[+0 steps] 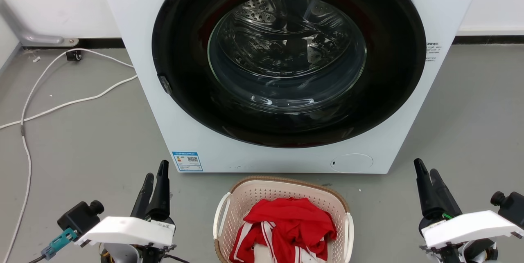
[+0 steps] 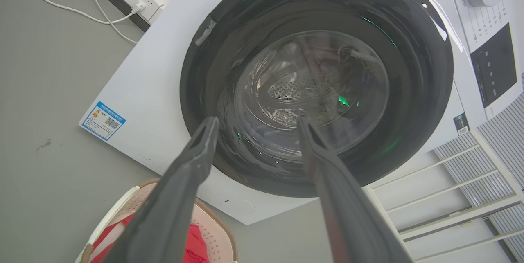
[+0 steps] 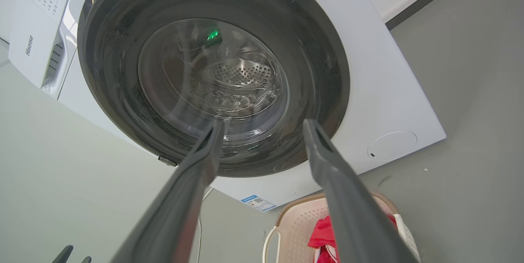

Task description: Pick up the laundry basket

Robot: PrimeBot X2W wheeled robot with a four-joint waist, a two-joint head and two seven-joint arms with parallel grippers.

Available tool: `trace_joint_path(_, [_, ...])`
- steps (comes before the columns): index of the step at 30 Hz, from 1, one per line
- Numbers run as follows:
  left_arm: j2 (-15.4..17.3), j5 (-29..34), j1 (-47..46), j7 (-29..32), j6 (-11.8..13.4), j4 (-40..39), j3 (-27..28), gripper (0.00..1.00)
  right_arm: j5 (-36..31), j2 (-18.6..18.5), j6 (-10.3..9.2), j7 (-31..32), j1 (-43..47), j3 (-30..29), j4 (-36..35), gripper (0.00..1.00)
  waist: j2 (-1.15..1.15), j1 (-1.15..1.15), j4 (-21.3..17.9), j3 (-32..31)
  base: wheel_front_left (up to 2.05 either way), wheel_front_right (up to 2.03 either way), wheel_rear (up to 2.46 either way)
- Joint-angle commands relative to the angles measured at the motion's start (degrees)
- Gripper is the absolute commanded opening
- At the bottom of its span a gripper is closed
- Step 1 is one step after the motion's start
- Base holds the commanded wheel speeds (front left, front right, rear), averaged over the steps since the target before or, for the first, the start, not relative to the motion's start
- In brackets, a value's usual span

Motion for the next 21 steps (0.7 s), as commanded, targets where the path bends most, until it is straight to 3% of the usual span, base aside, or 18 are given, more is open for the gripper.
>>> trace_joint_path(1, [0.41,2.91,-1.48,-0.71,-0.01,-0.83,-0.27,1.0,-2.96,-0.01,0.01,-0.28,0.09,0.31,-1.36,1.0,0.0,0.0,-0.05,-0.01,0.0,0.0,0.0])
trace_joint_path(21, [0.68,20.35,-1.08,-4.15,0.9,-0.01,-1.73,1.0,-21.54,0.08,0.01,0.18,1.41,1.35,-4.09,1.0,0.0,0.0,-0.16,-0.19,0.0,0.0,0.0])
